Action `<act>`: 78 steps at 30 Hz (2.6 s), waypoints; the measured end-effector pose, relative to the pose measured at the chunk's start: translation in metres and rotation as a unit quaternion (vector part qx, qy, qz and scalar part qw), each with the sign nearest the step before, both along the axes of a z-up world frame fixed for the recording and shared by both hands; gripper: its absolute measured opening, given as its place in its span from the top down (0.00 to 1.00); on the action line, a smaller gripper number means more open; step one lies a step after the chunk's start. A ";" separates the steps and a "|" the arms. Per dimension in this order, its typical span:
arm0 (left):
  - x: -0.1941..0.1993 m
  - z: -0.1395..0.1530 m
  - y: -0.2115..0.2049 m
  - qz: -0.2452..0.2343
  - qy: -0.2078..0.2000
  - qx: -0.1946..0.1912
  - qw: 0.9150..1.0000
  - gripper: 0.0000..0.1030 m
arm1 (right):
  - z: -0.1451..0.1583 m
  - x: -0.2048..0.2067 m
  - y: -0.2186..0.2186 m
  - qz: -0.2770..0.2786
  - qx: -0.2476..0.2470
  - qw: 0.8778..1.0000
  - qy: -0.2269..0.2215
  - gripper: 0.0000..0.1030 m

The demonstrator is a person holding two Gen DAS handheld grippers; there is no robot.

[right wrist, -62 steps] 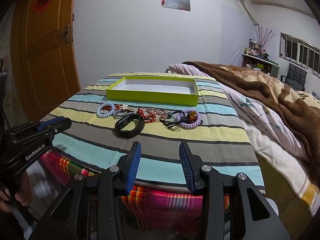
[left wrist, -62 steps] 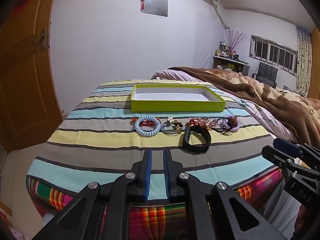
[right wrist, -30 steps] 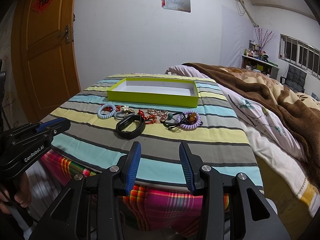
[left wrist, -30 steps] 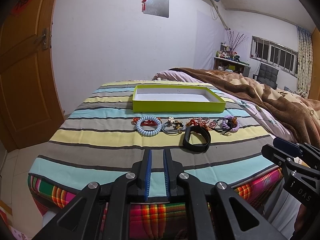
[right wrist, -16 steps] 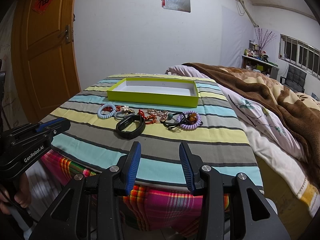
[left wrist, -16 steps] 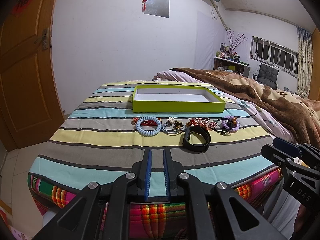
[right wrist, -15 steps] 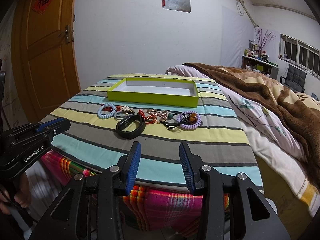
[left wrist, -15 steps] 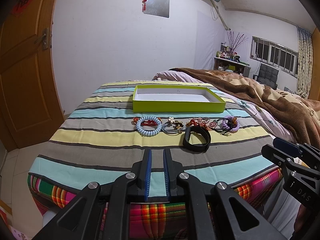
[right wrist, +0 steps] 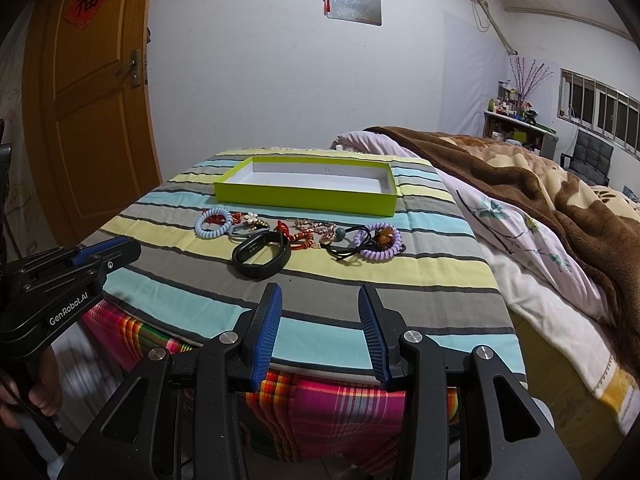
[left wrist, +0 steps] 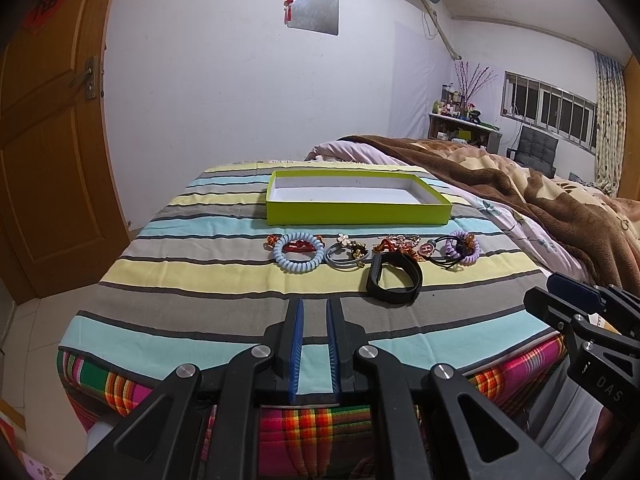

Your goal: Organize jewelry

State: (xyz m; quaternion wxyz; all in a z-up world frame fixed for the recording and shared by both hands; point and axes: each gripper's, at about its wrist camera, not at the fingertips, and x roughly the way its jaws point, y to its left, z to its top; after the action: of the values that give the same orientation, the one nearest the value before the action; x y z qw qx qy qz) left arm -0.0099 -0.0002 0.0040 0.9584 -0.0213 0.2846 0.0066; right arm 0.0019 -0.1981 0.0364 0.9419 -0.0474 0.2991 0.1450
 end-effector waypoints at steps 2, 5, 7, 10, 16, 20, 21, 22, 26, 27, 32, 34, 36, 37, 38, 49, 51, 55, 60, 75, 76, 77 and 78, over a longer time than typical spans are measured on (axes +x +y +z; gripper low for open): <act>0.000 0.000 0.000 0.000 0.001 0.000 1.000 0.90 | 0.000 0.000 0.000 0.000 0.000 1.000 0.000 0.61; 0.000 0.000 0.000 0.000 0.000 0.000 1.000 0.90 | 0.000 0.000 0.000 0.000 0.000 1.000 0.000 0.61; 0.000 0.000 0.000 0.000 0.000 0.001 1.000 0.90 | 0.000 0.000 0.000 0.000 0.000 1.000 0.000 0.61; 0.000 0.000 0.001 0.001 0.001 0.001 1.000 0.90 | 0.000 0.000 0.000 0.000 0.000 1.000 0.000 0.61; 0.001 0.001 0.001 0.002 0.002 0.001 1.000 0.90 | 0.000 0.000 0.000 0.000 0.000 1.000 0.000 0.61; 0.003 0.000 0.001 0.003 0.005 0.000 1.000 0.90 | 0.000 0.000 0.000 0.000 0.000 1.000 0.000 0.60; 0.004 0.000 0.001 0.004 0.006 0.000 1.000 0.90 | 0.001 0.001 0.000 0.000 0.000 1.000 0.000 0.61; 0.005 -0.001 0.001 0.004 0.007 -0.001 1.000 0.90 | 0.001 0.001 0.000 0.000 0.000 1.000 0.000 0.61; 0.006 -0.002 0.001 0.004 0.008 -0.001 1.000 0.90 | 0.000 0.001 0.000 -0.001 0.000 1.000 0.001 0.60; 0.007 -0.003 0.001 0.004 0.009 -0.001 1.000 0.90 | 0.000 0.001 0.000 -0.001 0.000 1.000 0.001 0.61; 0.014 -0.006 0.001 -0.002 0.014 -0.005 1.000 0.90 | -0.001 0.008 0.000 -0.002 0.000 1.000 0.004 0.61; 0.018 -0.008 0.003 -0.004 0.018 -0.010 1.000 0.90 | -0.002 0.013 -0.002 -0.003 0.001 1.000 0.006 0.61; 0.022 -0.009 0.005 -0.003 0.022 -0.014 1.000 0.90 | -0.004 0.019 -0.003 -0.004 0.001 1.000 0.012 0.61; 0.025 -0.010 0.006 -0.002 0.025 -0.017 1.000 0.90 | -0.004 0.023 -0.004 -0.004 0.002 1.000 0.015 0.61; 0.027 -0.011 0.007 -0.001 0.026 -0.018 0.999 0.90 | -0.005 0.026 -0.004 -0.004 0.002 1.000 0.018 0.61; 0.083 -0.022 0.025 -0.003 0.071 -0.041 0.997 0.90 | -0.023 0.086 -0.008 -0.006 0.035 0.996 0.083 0.61; 0.095 -0.024 0.031 0.000 0.079 -0.046 0.996 0.85 | -0.026 0.095 -0.008 -0.007 0.044 0.994 0.096 0.61; 0.120 -0.031 0.038 0.003 0.103 -0.055 0.993 0.77 | -0.038 0.118 -0.014 -0.011 0.081 0.987 0.139 0.61; 0.143 -0.042 0.044 0.013 0.131 -0.063 0.989 0.77 | -0.047 0.135 -0.017 -0.013 0.113 0.979 0.169 0.61; 0.173 -0.048 0.046 0.028 0.145 -0.036 0.988 0.86 | -0.052 0.155 -0.021 -0.029 0.157 0.969 0.190 0.95; 0.173 -0.048 0.045 0.029 0.145 -0.032 0.989 0.89 | -0.051 0.154 -0.021 -0.028 0.156 0.969 0.188 0.95; 0.173 -0.048 0.045 0.028 0.145 -0.030 0.989 0.90 | -0.049 0.154 -0.021 -0.026 0.155 0.970 0.185 0.95; 0.172 -0.048 0.044 0.027 0.144 -0.027 0.989 0.91 | -0.048 0.153 -0.021 -0.025 0.155 0.971 0.183 0.95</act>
State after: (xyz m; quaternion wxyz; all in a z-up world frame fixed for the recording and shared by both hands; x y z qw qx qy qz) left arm 0.1621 0.0442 -0.0441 0.9058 -0.0535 0.4195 0.0279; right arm 0.1554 -0.2190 -0.0116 0.8706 0.1338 0.4410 0.1725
